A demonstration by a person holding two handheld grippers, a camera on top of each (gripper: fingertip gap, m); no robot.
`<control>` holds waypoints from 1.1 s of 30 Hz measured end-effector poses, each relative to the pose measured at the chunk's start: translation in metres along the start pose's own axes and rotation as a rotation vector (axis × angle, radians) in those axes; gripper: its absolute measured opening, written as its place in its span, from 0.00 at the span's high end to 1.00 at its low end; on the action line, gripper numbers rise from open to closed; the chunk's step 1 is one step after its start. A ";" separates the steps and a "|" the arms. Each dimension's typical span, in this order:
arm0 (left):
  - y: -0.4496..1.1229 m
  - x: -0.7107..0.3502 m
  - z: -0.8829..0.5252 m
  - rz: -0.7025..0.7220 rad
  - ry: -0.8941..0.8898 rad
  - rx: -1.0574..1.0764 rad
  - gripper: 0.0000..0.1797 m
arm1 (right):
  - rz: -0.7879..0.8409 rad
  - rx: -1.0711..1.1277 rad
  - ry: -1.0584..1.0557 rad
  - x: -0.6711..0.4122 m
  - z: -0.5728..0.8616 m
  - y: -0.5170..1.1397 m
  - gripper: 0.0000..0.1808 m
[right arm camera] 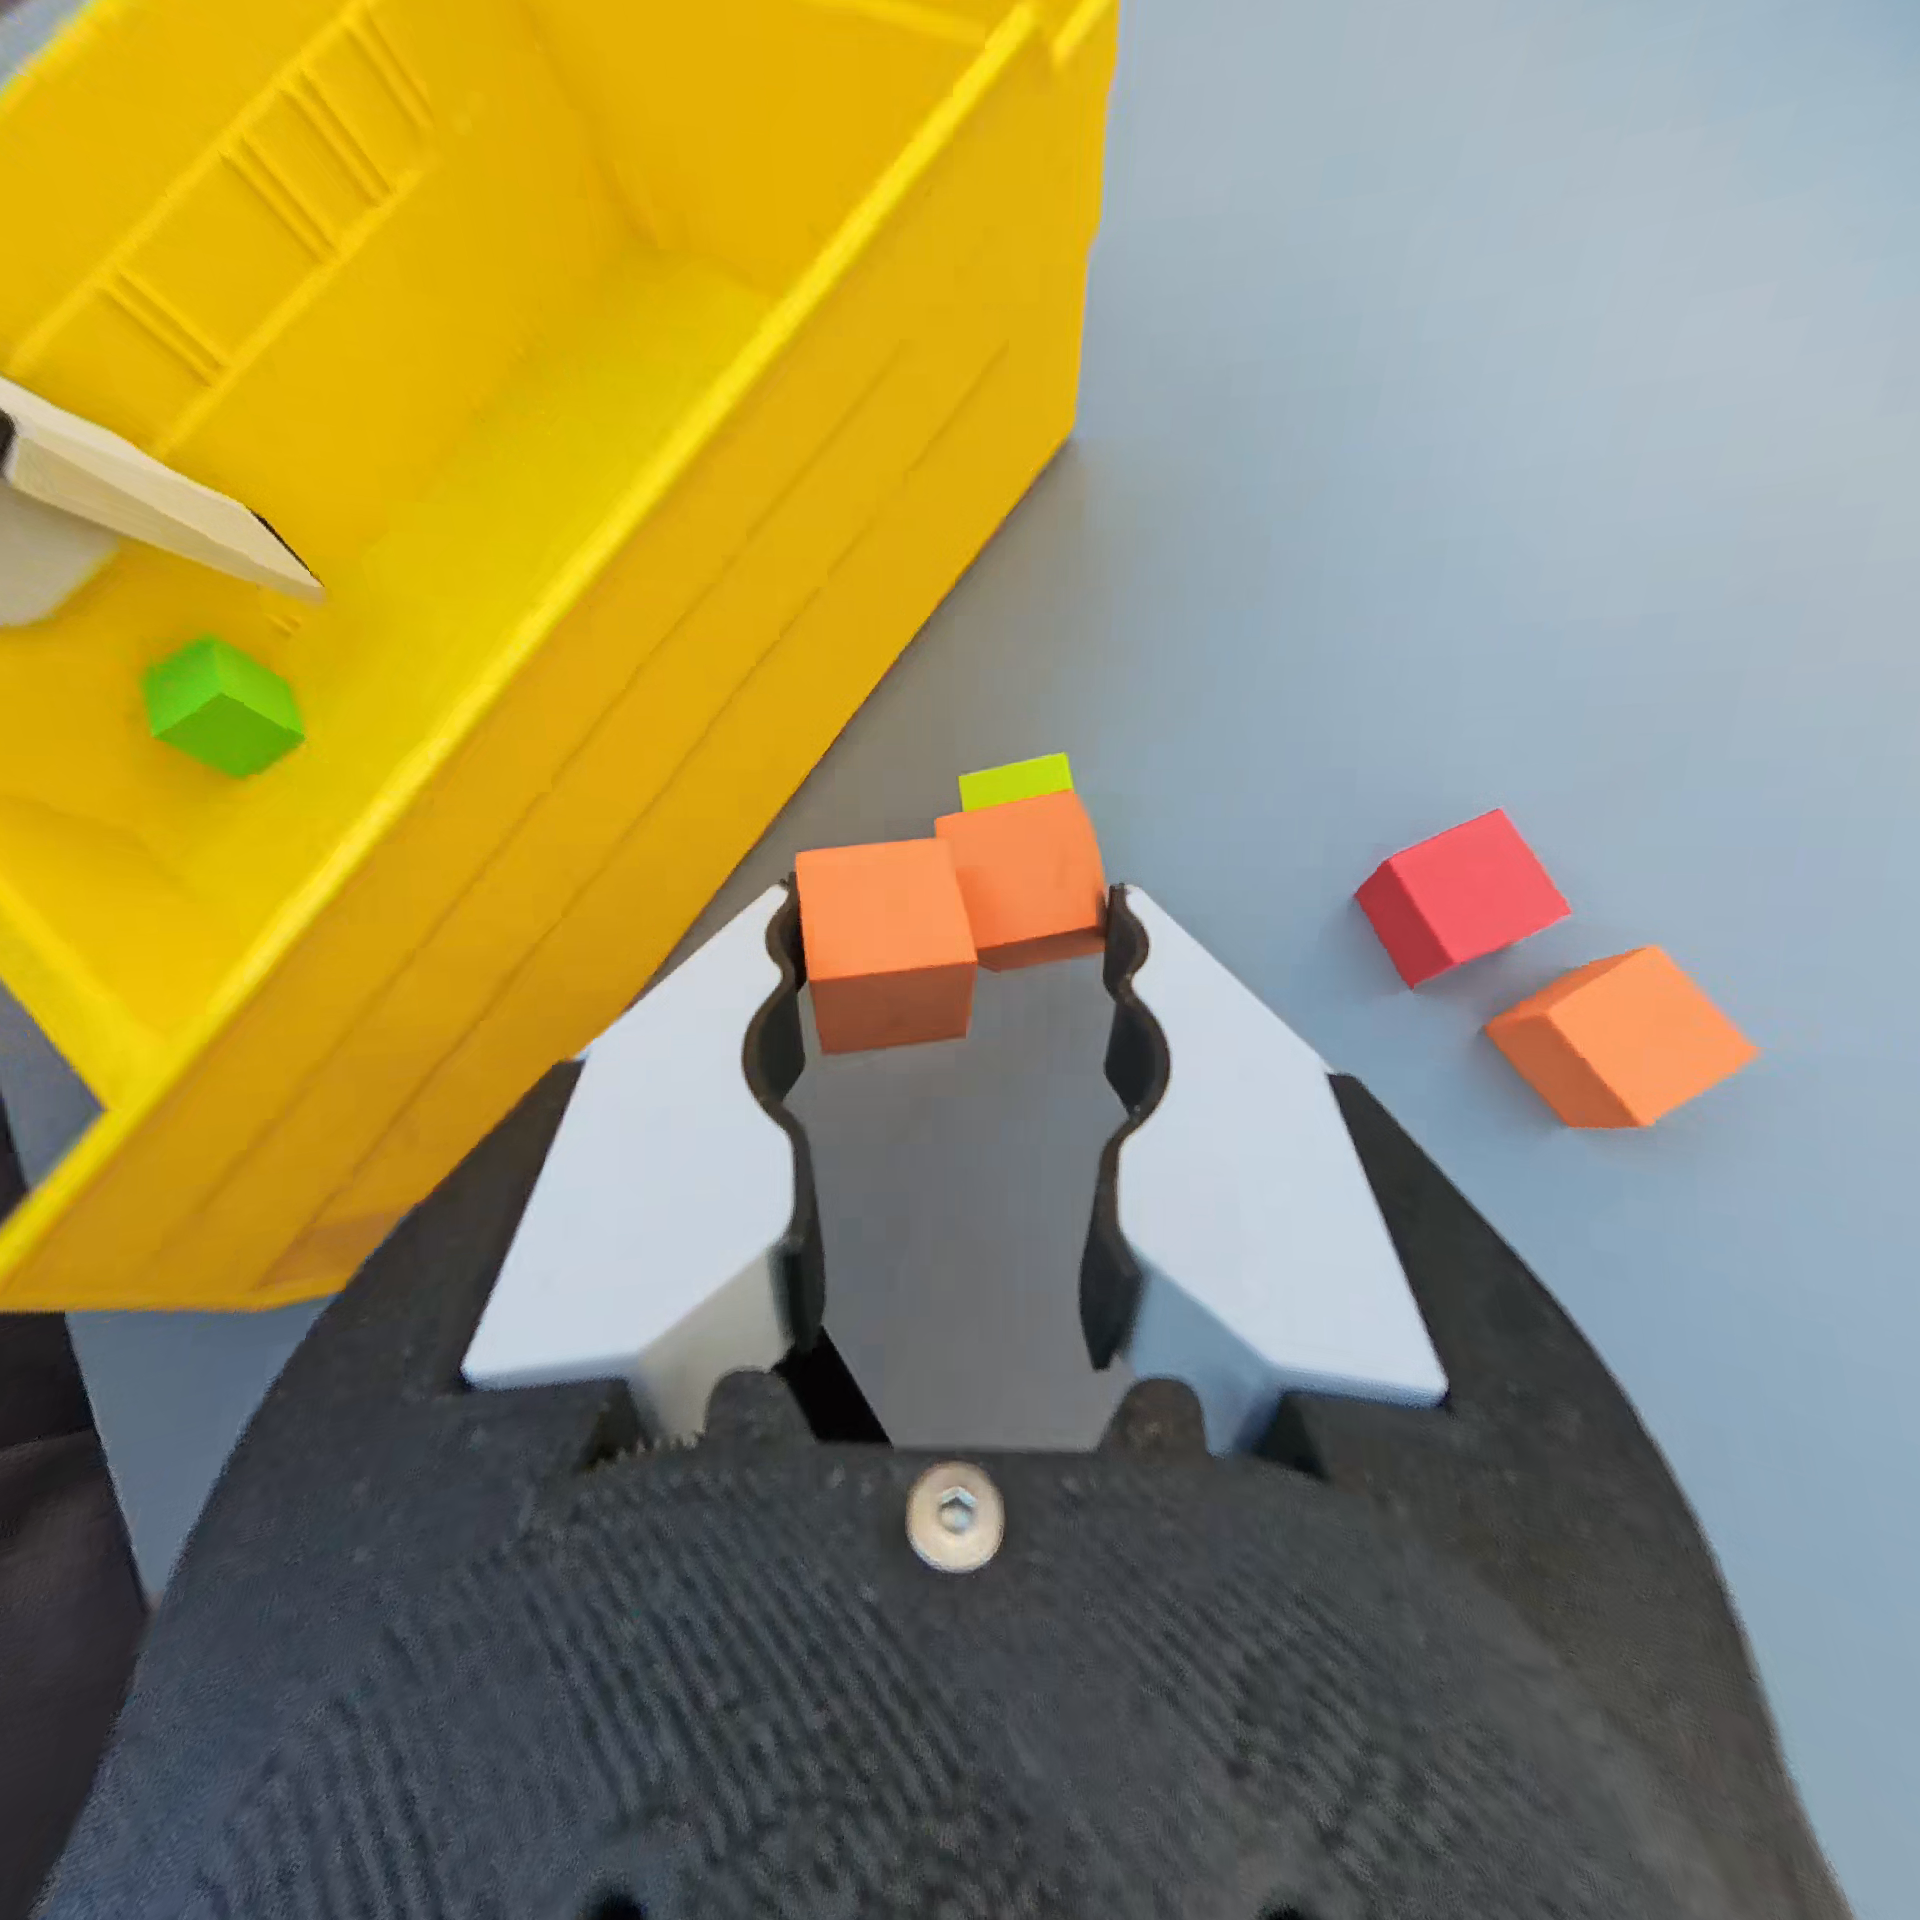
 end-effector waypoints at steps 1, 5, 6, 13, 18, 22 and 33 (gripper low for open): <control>0.000 0.000 0.001 -0.004 -0.007 0.026 0.80 | 0.030 0.003 0.022 -0.008 0.000 -0.007 0.69; -0.003 0.002 0.001 0.036 -0.051 0.060 0.76 | 0.196 -0.039 0.068 -0.056 -0.016 -0.046 0.69; -0.006 0.003 0.002 0.052 -0.032 0.059 0.76 | 0.229 -0.068 0.064 -0.069 -0.026 -0.054 0.69; -0.066 -0.009 0.015 0.442 0.215 0.016 0.82 | 0.191 -0.240 -0.034 -0.117 -0.119 -0.040 0.69; -0.111 -0.013 0.028 0.613 0.548 -0.036 1.00 | -0.070 -0.120 -0.115 -0.114 -0.157 0.013 0.69; -0.119 -0.006 0.029 0.638 0.666 -0.046 0.98 | -0.269 0.017 -0.244 -0.087 -0.166 0.066 0.69; -0.106 -0.013 0.003 0.501 0.610 0.007 0.59 | -0.254 0.031 -0.116 -0.073 -0.174 0.066 0.59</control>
Point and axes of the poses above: each gripper's, where its closed fingertips meet, y out along the fingers, x out of its underside, z = x × y across the jaws, the point moved 10 cm from there along -y, back along the fingers, and after that the axes turned 15 degrees about x, right-handed, at the moved point
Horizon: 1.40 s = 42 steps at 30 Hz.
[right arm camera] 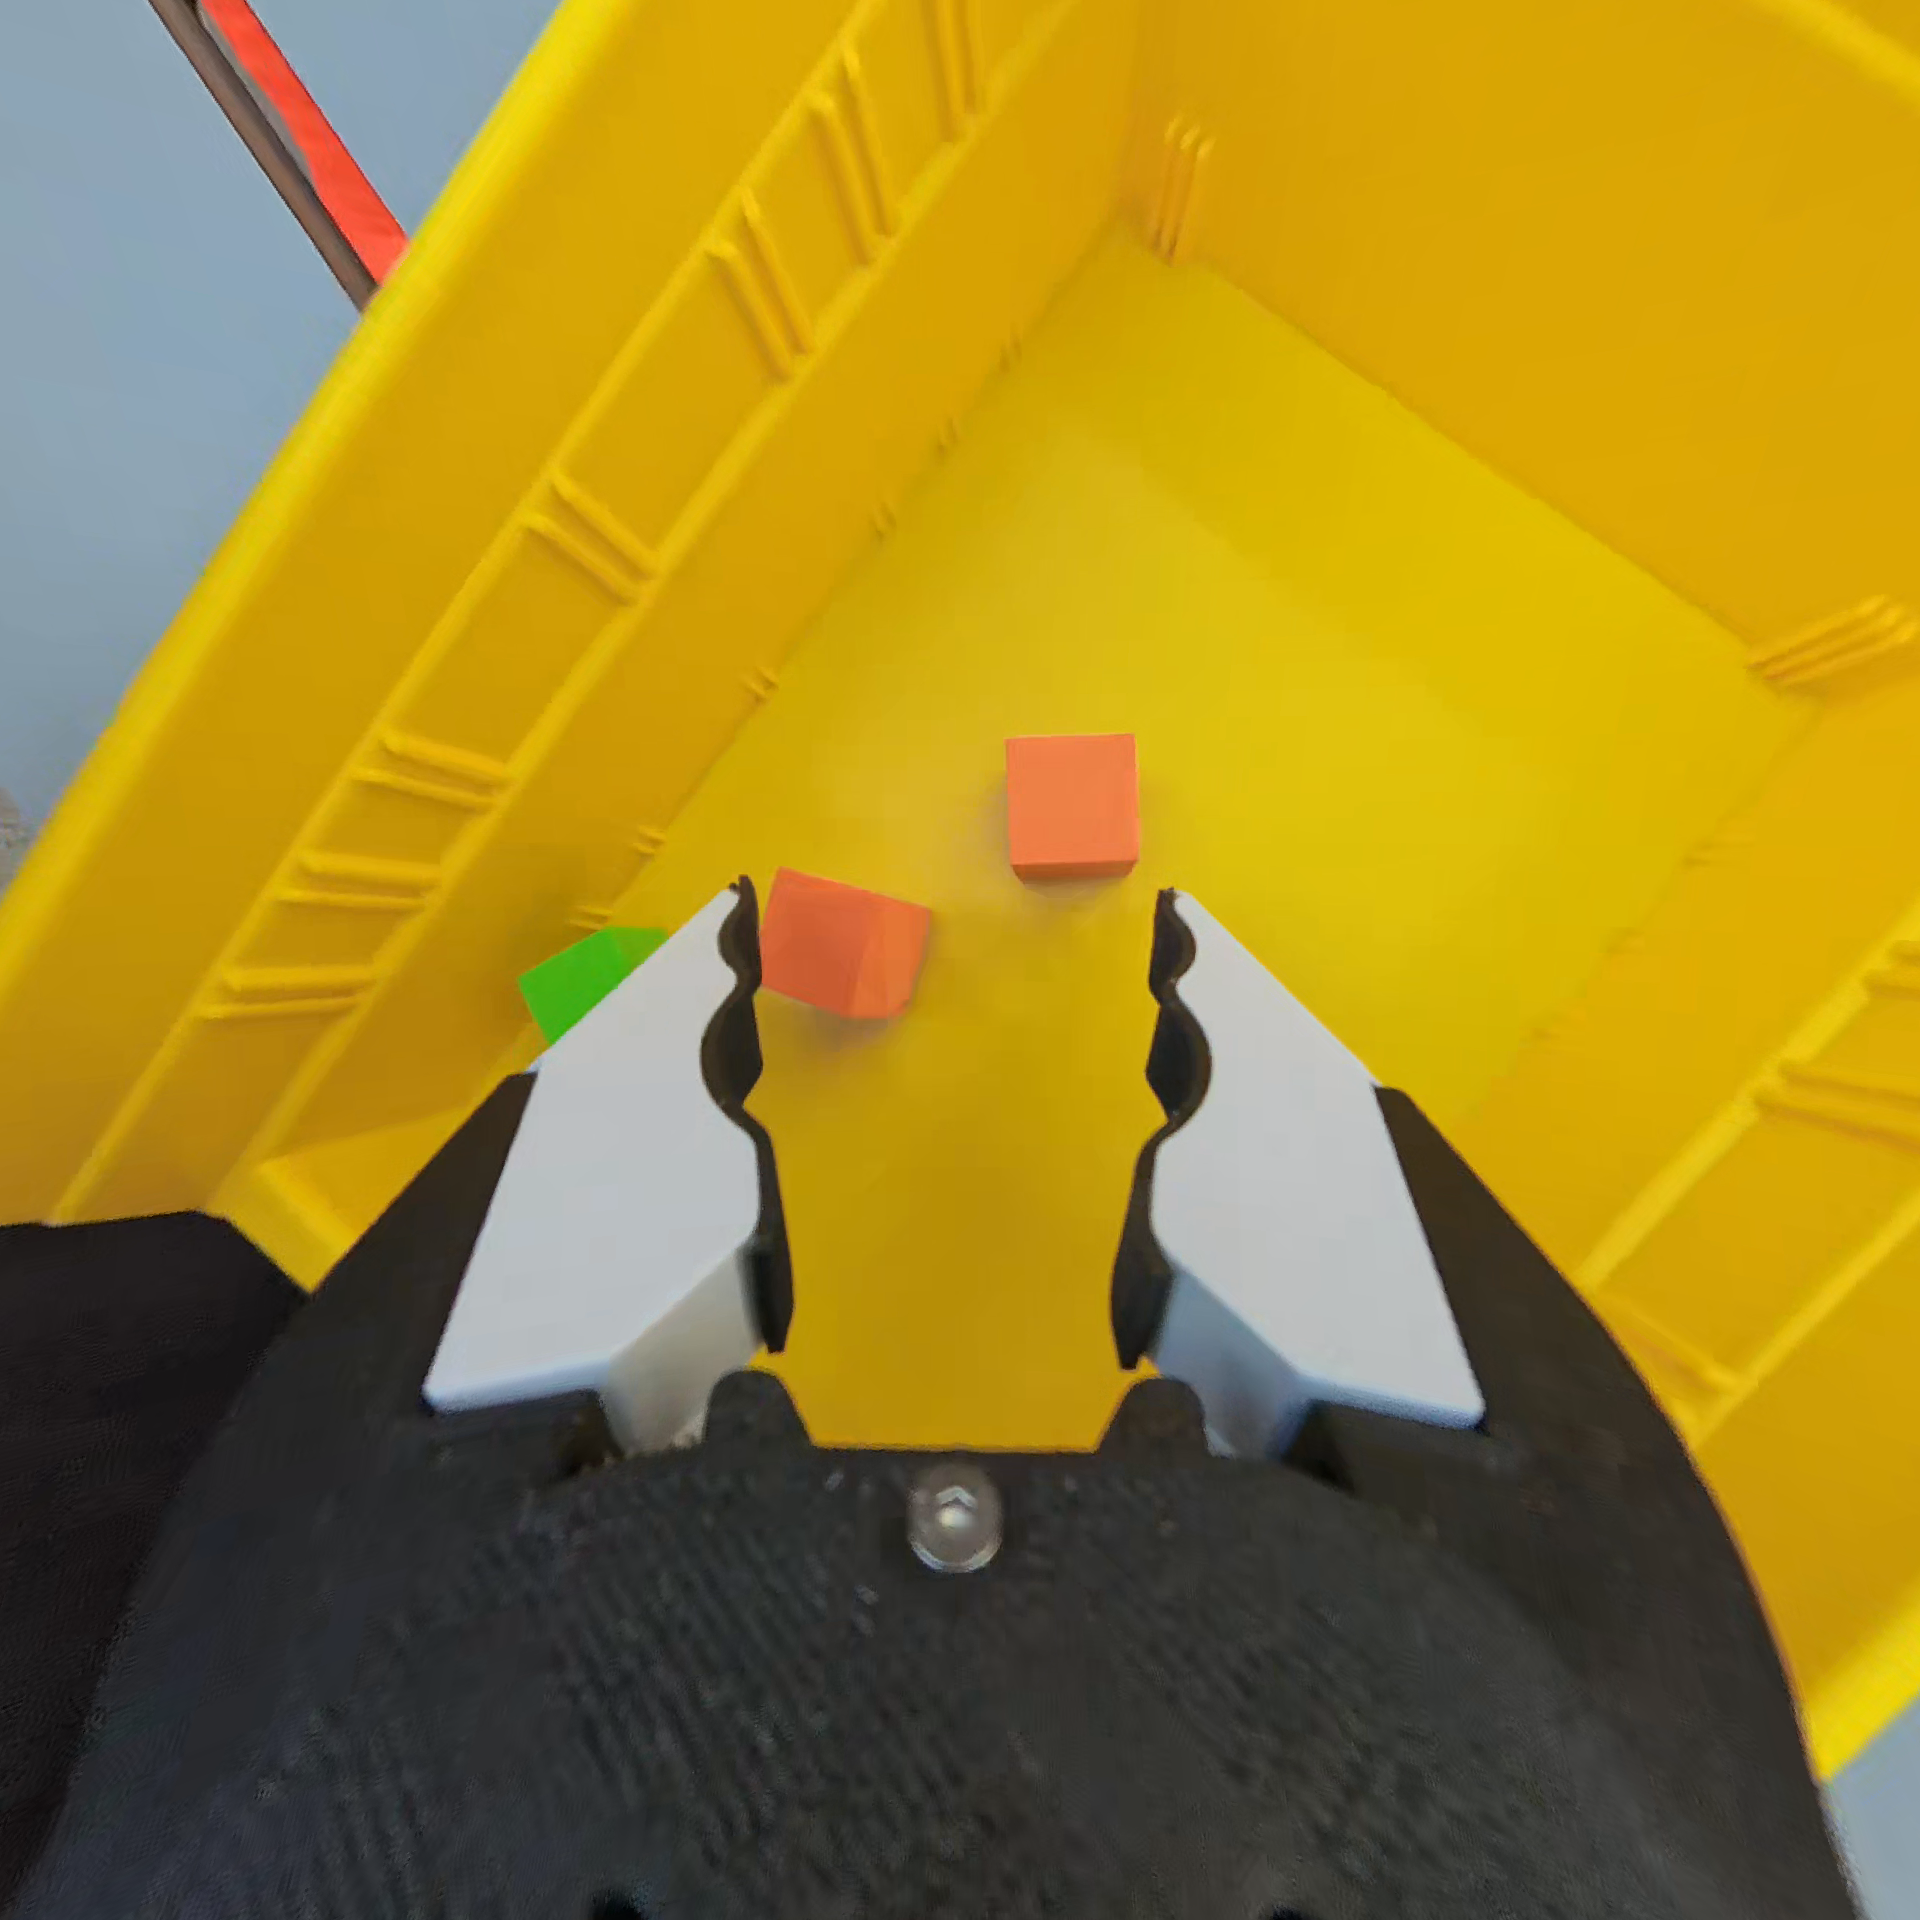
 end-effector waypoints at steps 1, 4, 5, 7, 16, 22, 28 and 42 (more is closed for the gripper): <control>0.002 0.000 -0.003 -0.004 -0.010 0.015 0.60 | 0.016 -0.015 0.015 0.002 -0.002 -0.006 0.60; 0.006 0.001 -0.008 -0.022 -0.011 0.047 0.62 | 0.093 -0.128 0.001 0.007 -0.020 -0.025 0.70; 0.007 0.001 -0.009 -0.030 -0.004 0.055 0.64 | 0.095 -0.155 -0.027 0.010 -0.028 -0.028 0.71; 0.009 0.000 -0.009 -0.042 0.013 0.069 0.65 | 0.081 -0.189 -0.094 0.016 -0.040 -0.028 0.72; 0.015 -0.003 0.000 -0.065 0.037 0.093 0.68 | 0.033 -0.256 -0.249 0.020 -0.056 -0.006 0.86; 0.013 -0.001 0.003 -0.063 0.018 0.076 0.70 | 0.171 -0.131 -0.028 0.010 -0.014 -0.039 0.87; 0.023 -0.009 0.016 -0.069 0.036 0.112 0.74 | 0.077 -0.126 -0.044 0.017 -0.013 -0.015 0.84; 0.139 -0.024 0.035 -0.550 -0.187 0.230 0.87 | 0.351 0.038 0.354 0.040 0.113 -0.104 0.74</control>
Point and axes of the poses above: each gripper's, where its closed fingertips meet, y out along the fingers, x out of its underside, z = x × y across the jaws, the point moved 10 cm from there along -y, back along the fingers, and after that the axes turned 15 degrees about x, right-handed, at the moved point
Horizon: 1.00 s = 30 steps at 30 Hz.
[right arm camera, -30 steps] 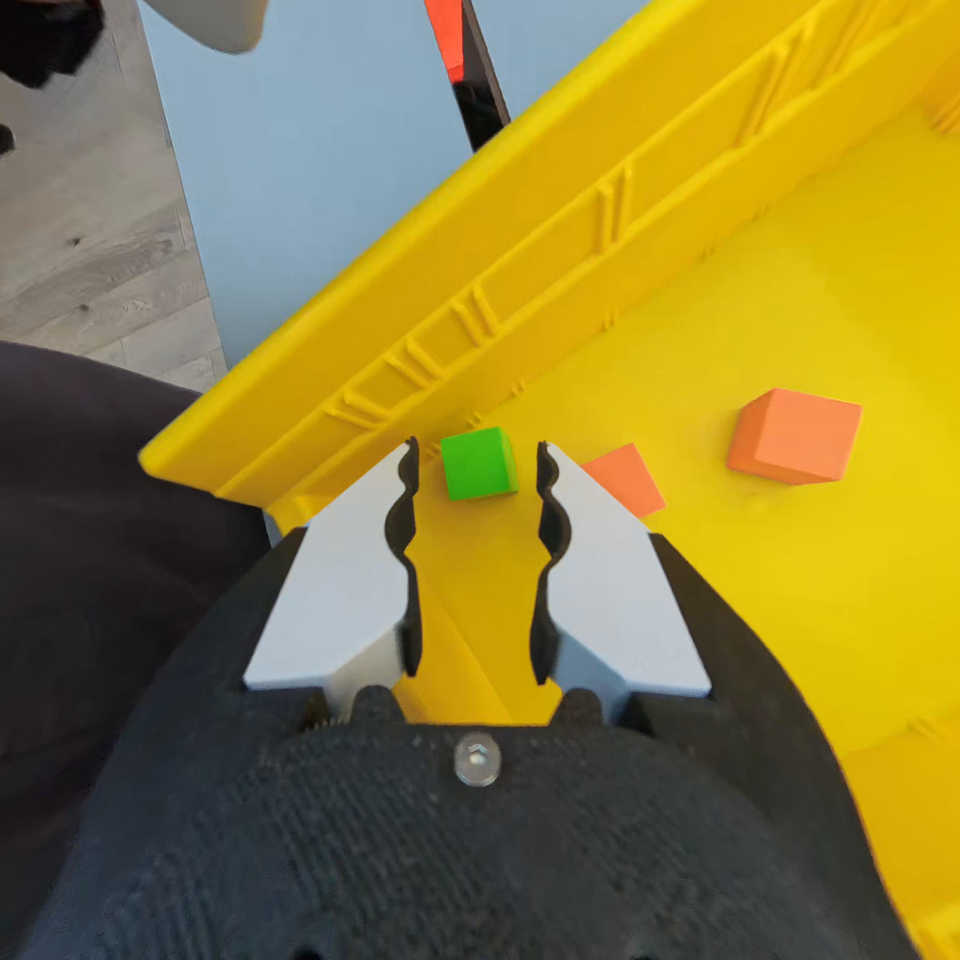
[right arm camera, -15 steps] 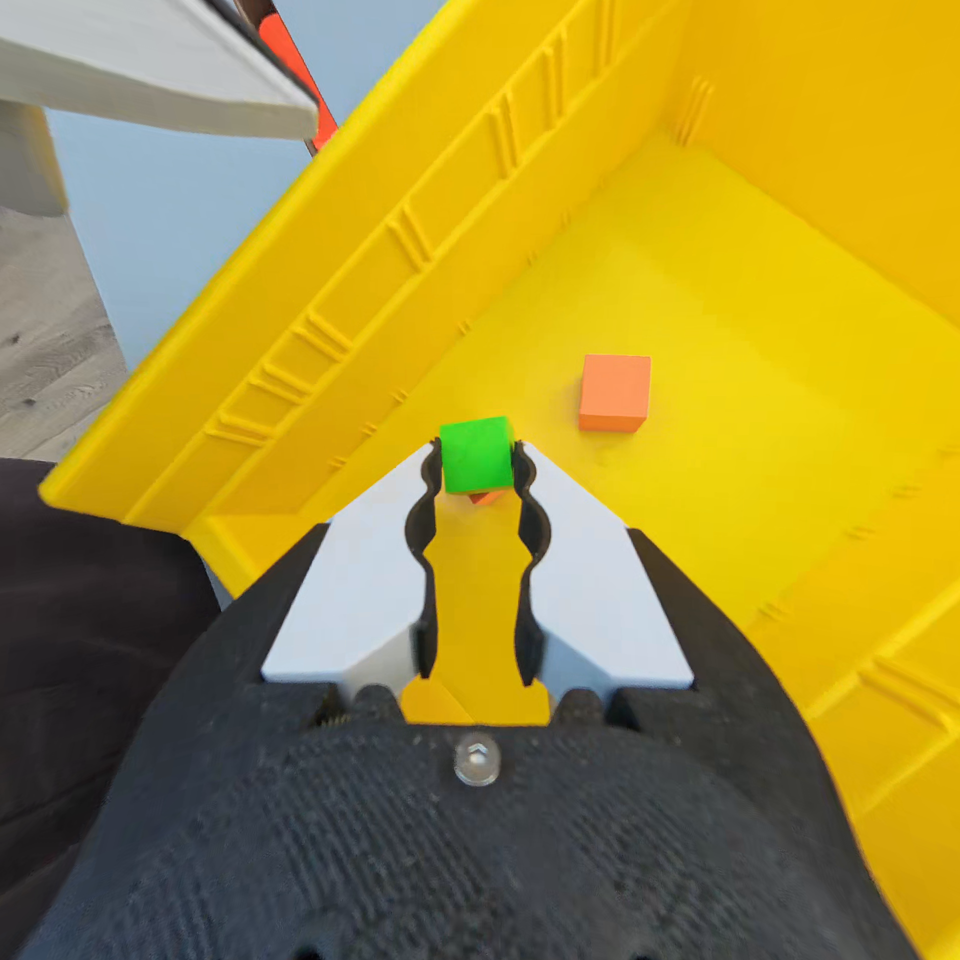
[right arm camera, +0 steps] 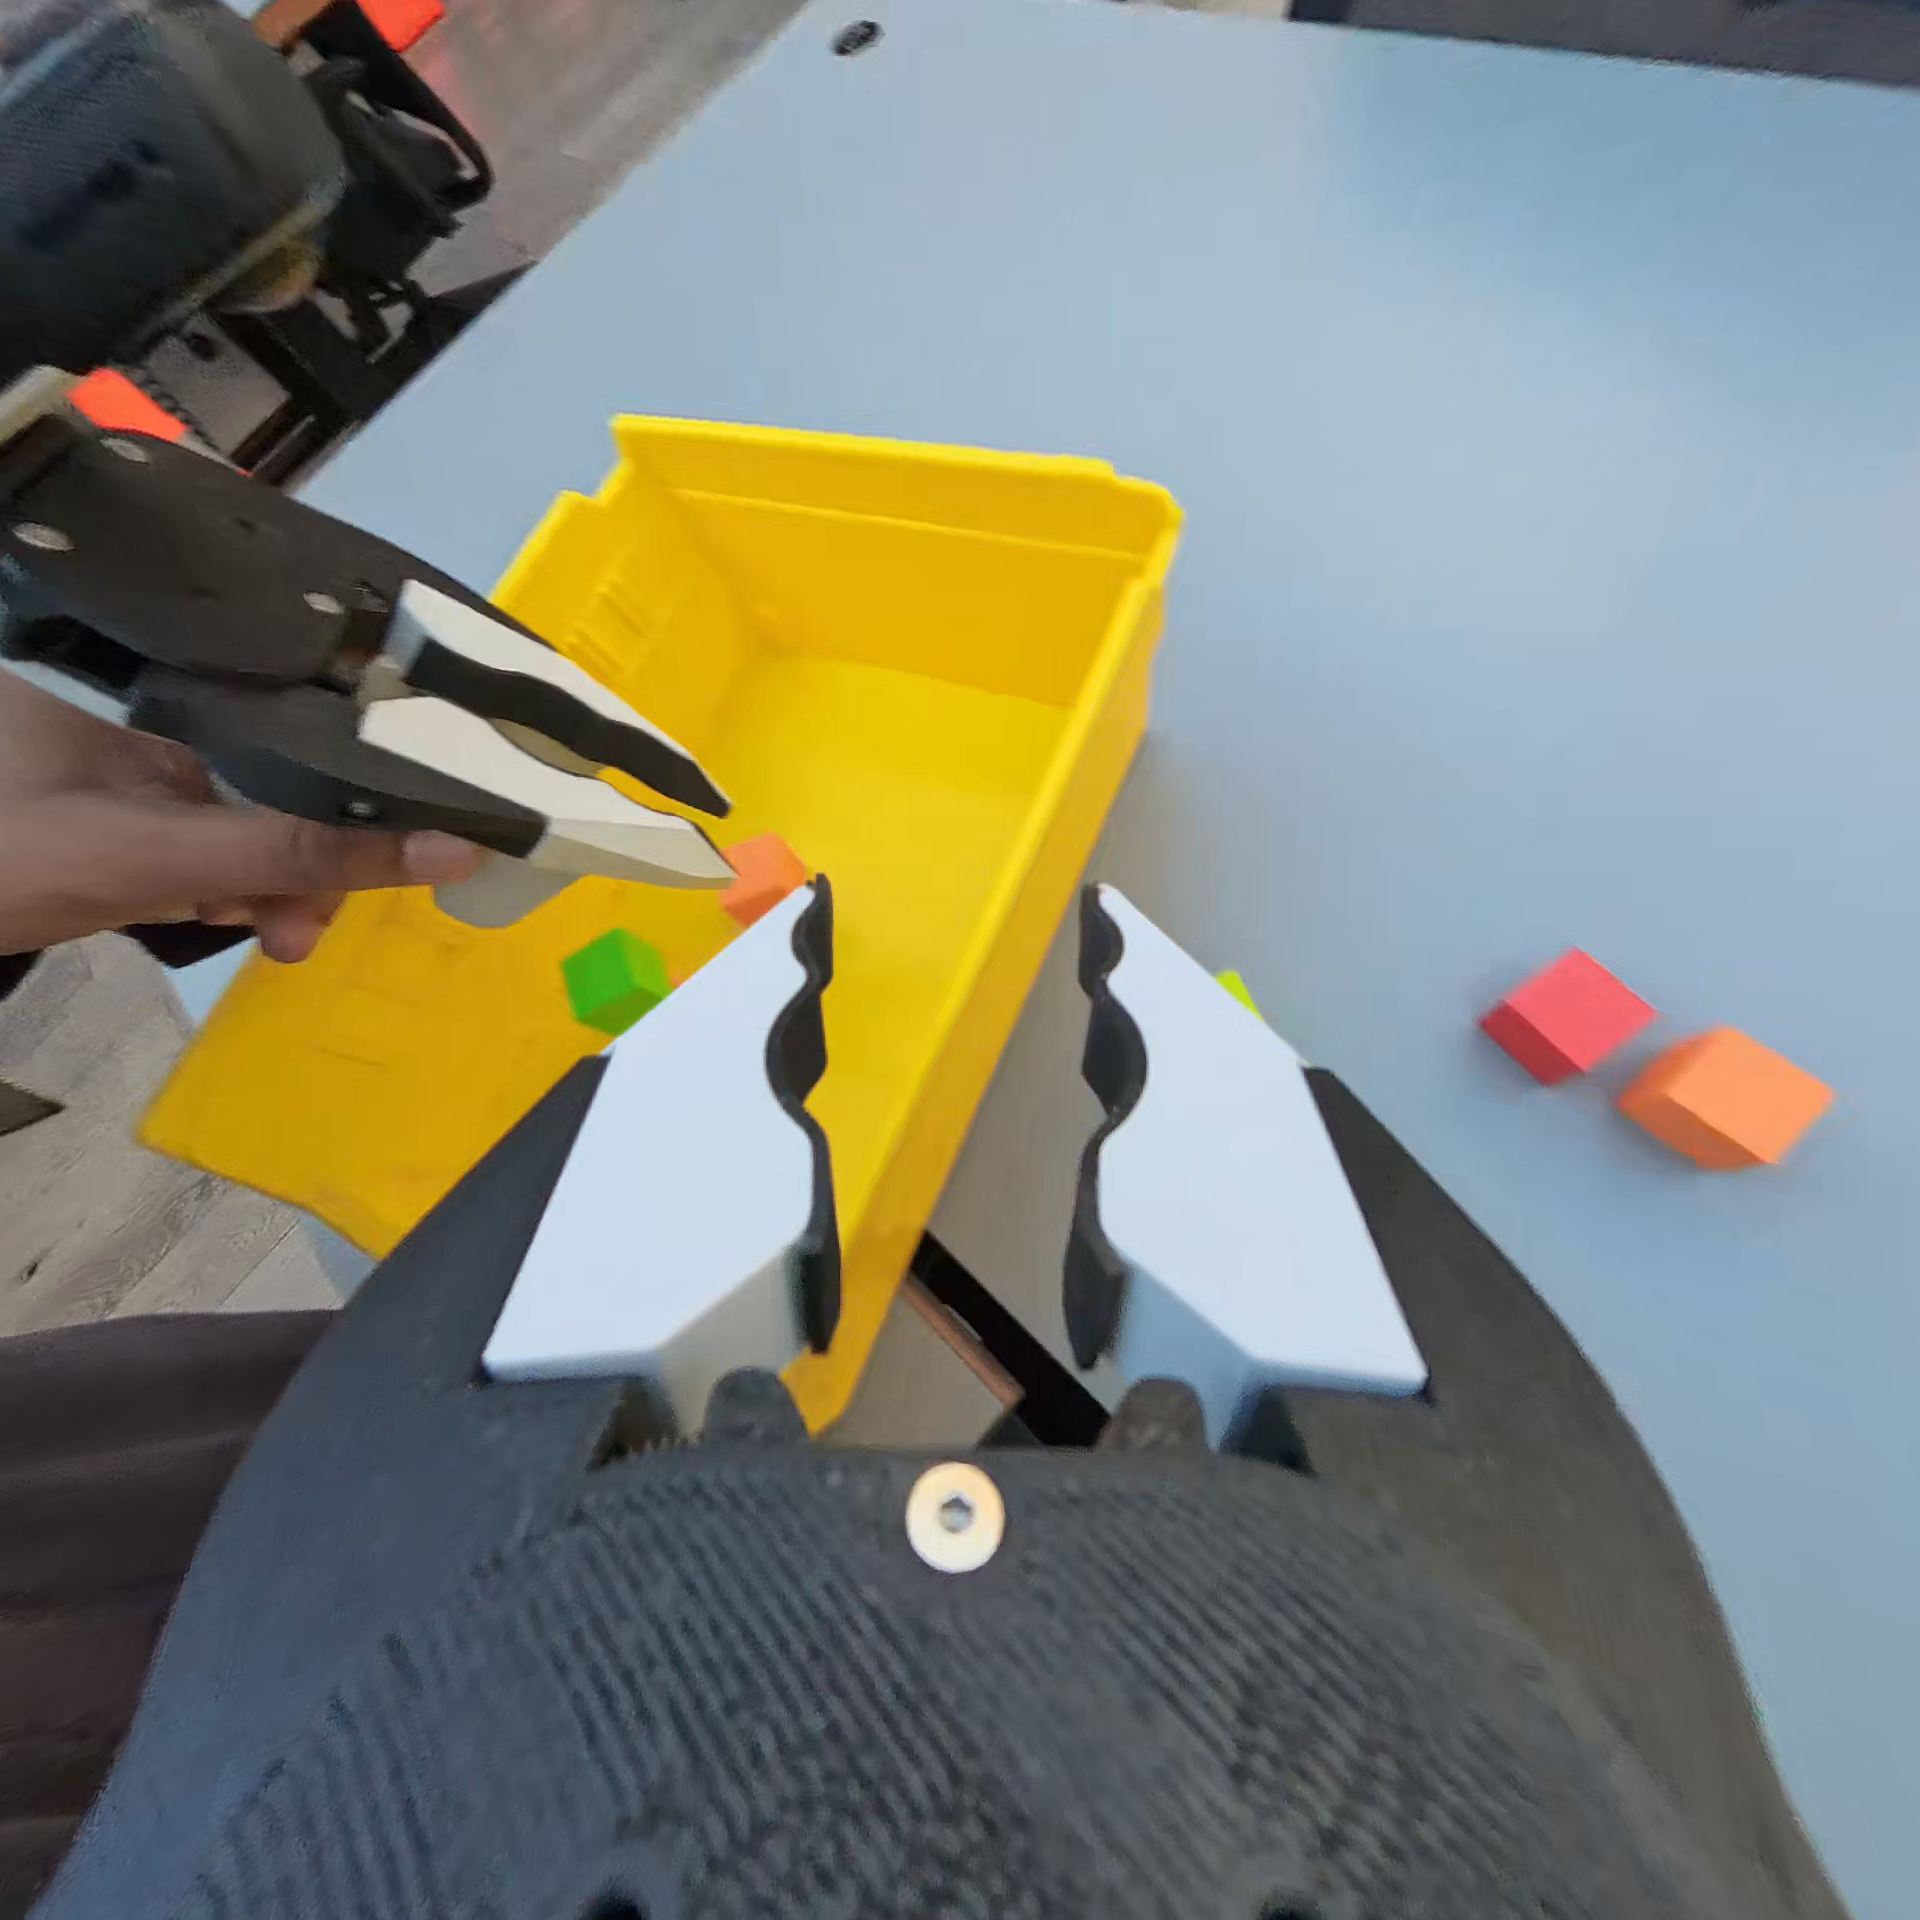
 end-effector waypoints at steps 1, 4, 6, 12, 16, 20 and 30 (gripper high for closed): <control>0.008 -0.003 -0.002 -0.031 -0.011 -0.016 0.87 | -0.021 0.029 0.022 0.008 0.018 0.005 0.75; 0.028 -0.006 -0.010 -0.145 -0.029 -0.101 0.82 | -0.075 0.059 0.014 0.030 0.053 0.023 0.73; 0.037 -0.002 -0.014 -0.210 -0.062 -0.129 0.77 | -0.108 0.044 -0.039 0.039 0.062 0.037 0.71; 0.045 0.000 -0.020 -0.241 -0.147 -0.127 0.85 | -0.225 0.040 -0.241 0.053 0.061 0.080 0.70; 0.027 -0.004 -0.014 -0.186 -0.133 -0.139 0.87 | -0.266 0.040 -0.242 0.057 0.063 0.090 0.84; -0.022 -0.002 0.012 -0.023 -0.089 -0.077 0.87 | -0.243 0.064 -0.205 0.054 0.070 0.083 0.85; -0.013 0.052 0.026 -0.084 -0.061 -0.020 0.86 | 0.081 -0.009 -0.113 -0.029 0.017 0.009 0.85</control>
Point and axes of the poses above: each gripper's, where its closed fingertips meet, y out along the fingers, x out of its underside, z = x × y across the jaws, the point moved 10 cm from there along -y, back along the fingers, and after that the axes turned 15 degrees about x, right-handed, at the moved point
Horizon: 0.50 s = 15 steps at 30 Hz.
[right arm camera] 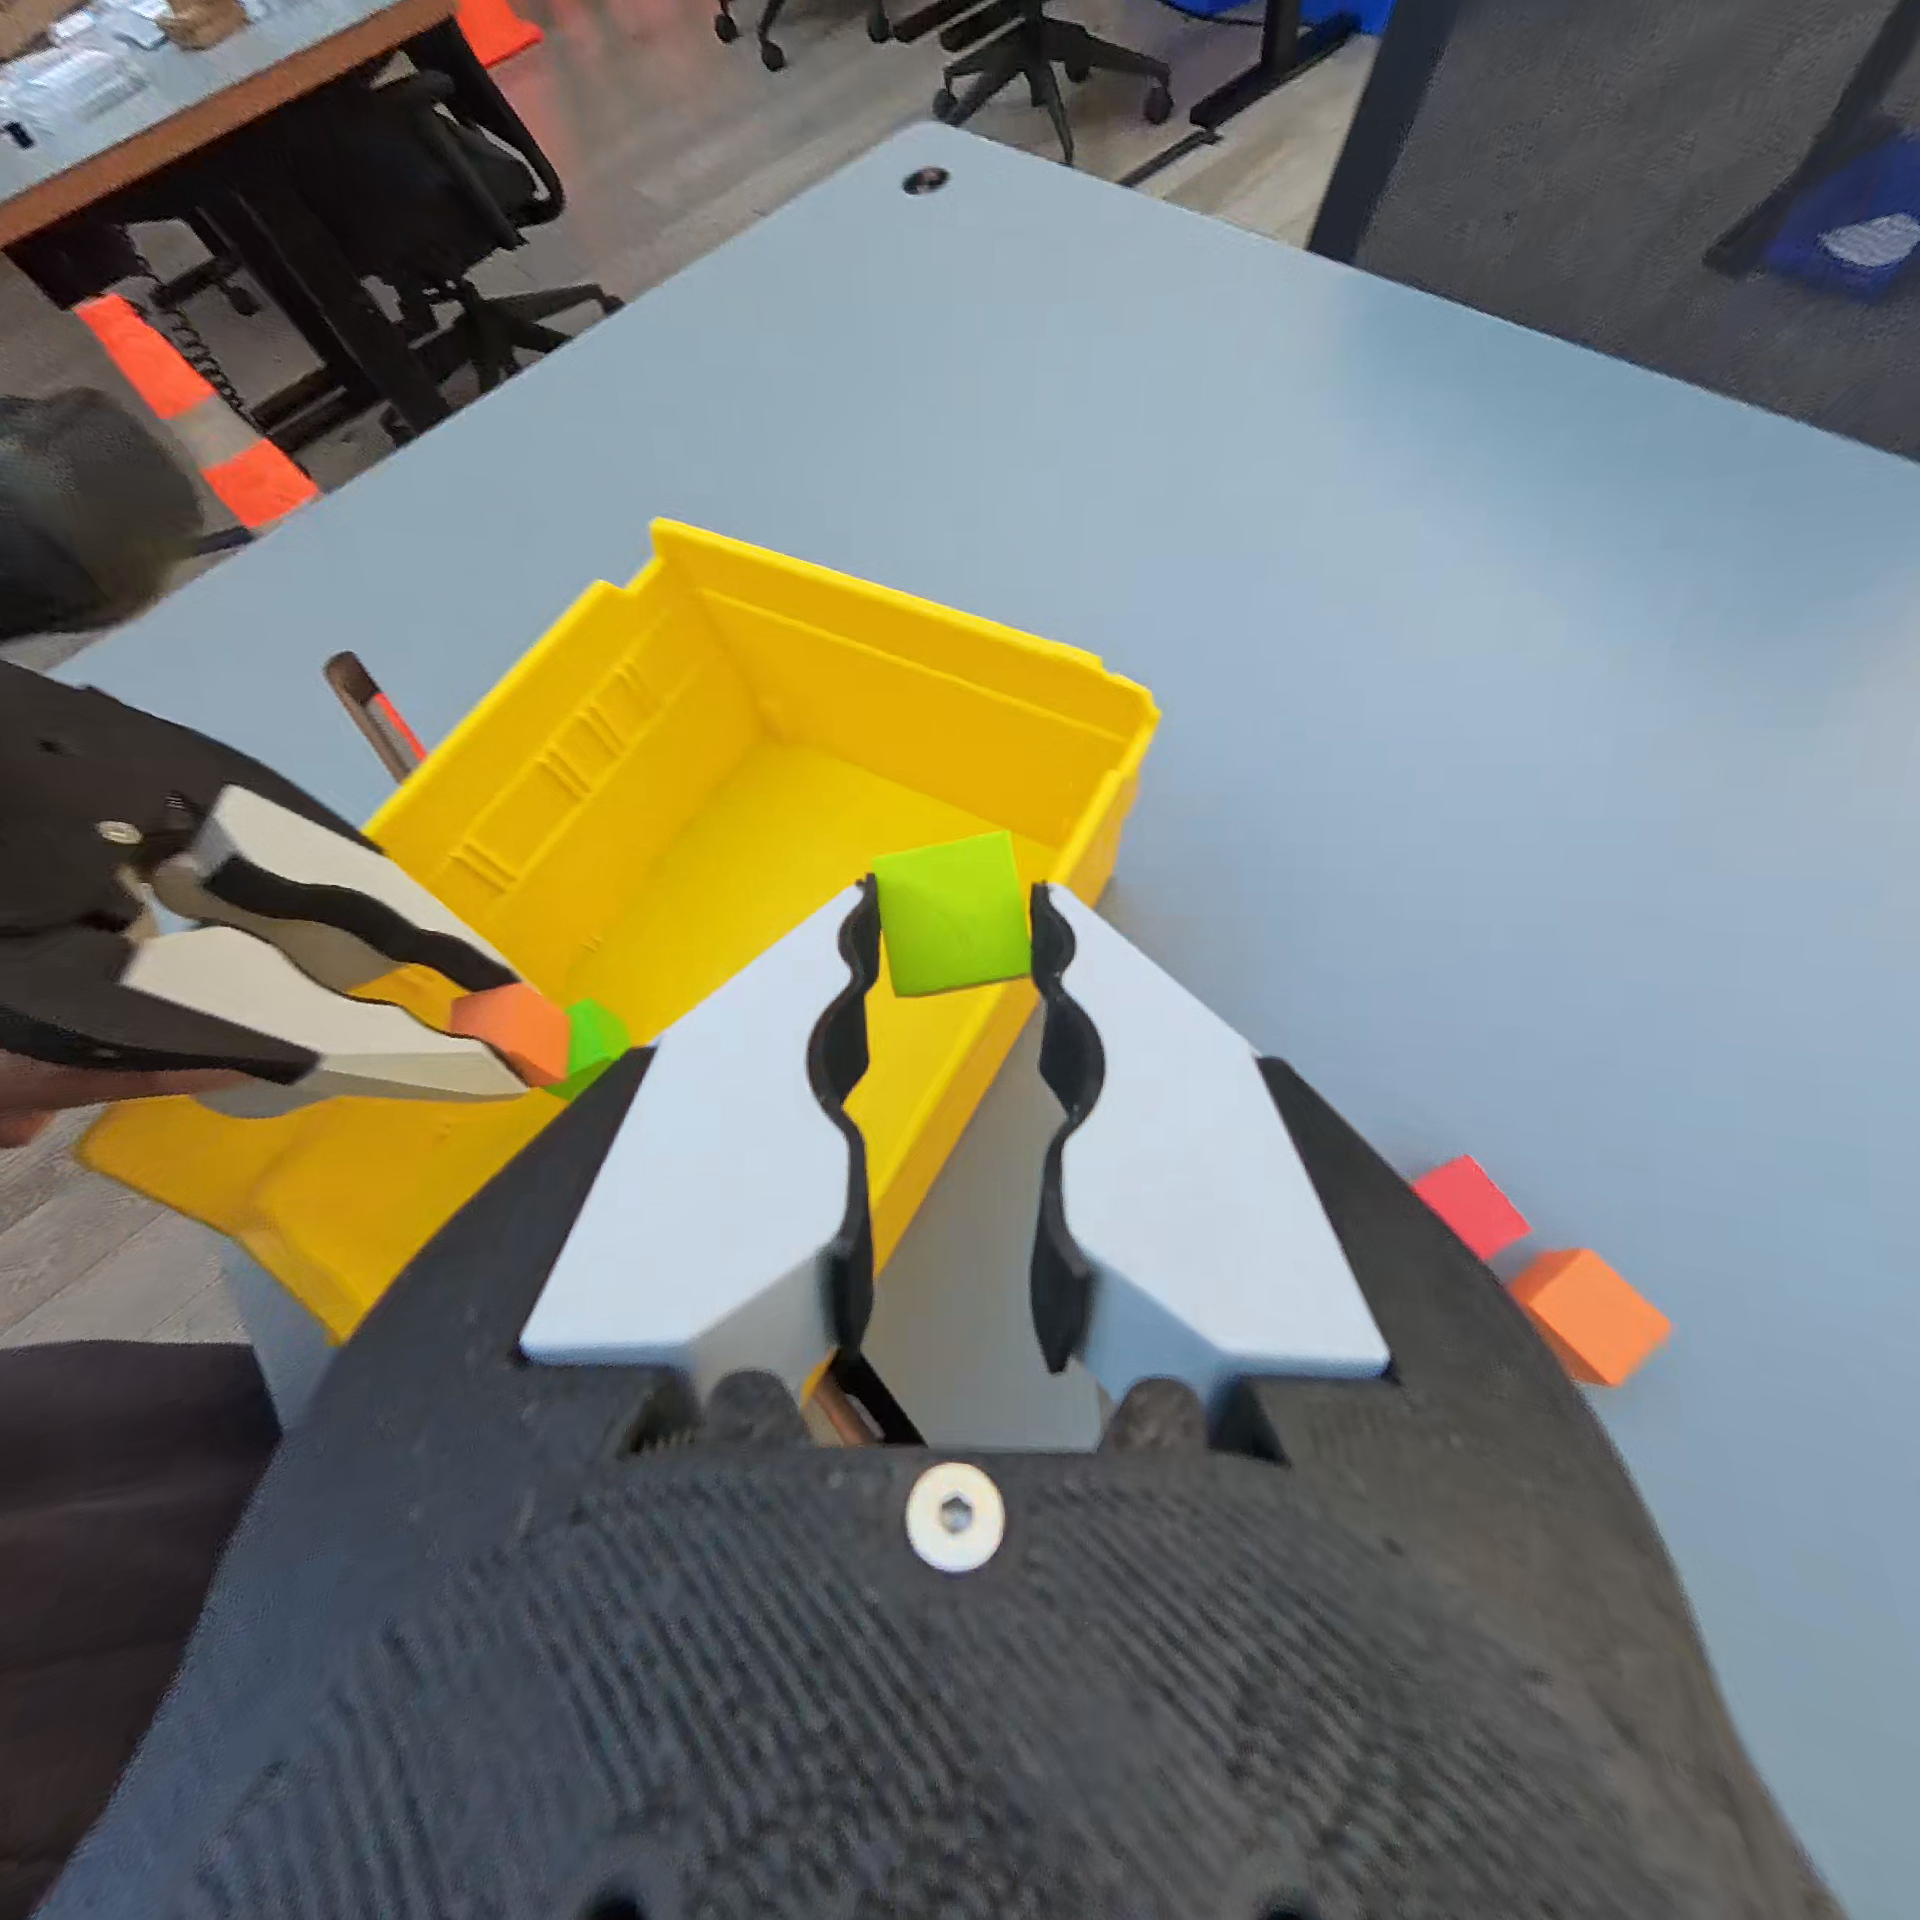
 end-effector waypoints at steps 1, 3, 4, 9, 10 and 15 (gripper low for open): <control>0.001 -0.001 0.000 0.004 0.008 -0.001 0.86 | 0.007 -0.025 -0.010 -0.007 -0.010 -0.003 0.85; 0.002 -0.003 0.000 0.007 0.024 0.002 0.86 | 0.001 -0.076 -0.041 -0.015 -0.032 -0.007 0.85; 0.003 -0.003 -0.001 0.008 0.032 0.004 0.86 | -0.007 -0.097 -0.062 -0.016 -0.043 -0.007 0.85; -0.007 0.002 0.004 0.038 0.070 0.034 0.73 | -0.106 -0.192 -0.154 0.000 -0.086 0.001 0.85; -0.015 0.004 0.008 0.078 0.089 0.048 0.71 | -0.128 -0.212 -0.167 0.004 -0.093 0.002 0.85; -0.048 0.027 0.013 0.168 0.105 0.047 0.71 | -0.208 -0.303 -0.241 0.018 -0.126 0.010 0.85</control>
Point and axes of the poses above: each gripper's, where its closed fingertips meet, y out along the fingers, x out of its underside, z = x × y across the jaws, the point moved 10 cm from there along -y, back along the fingers, and after that the axes turned 15 degrees about x, right-handed, at the moved point
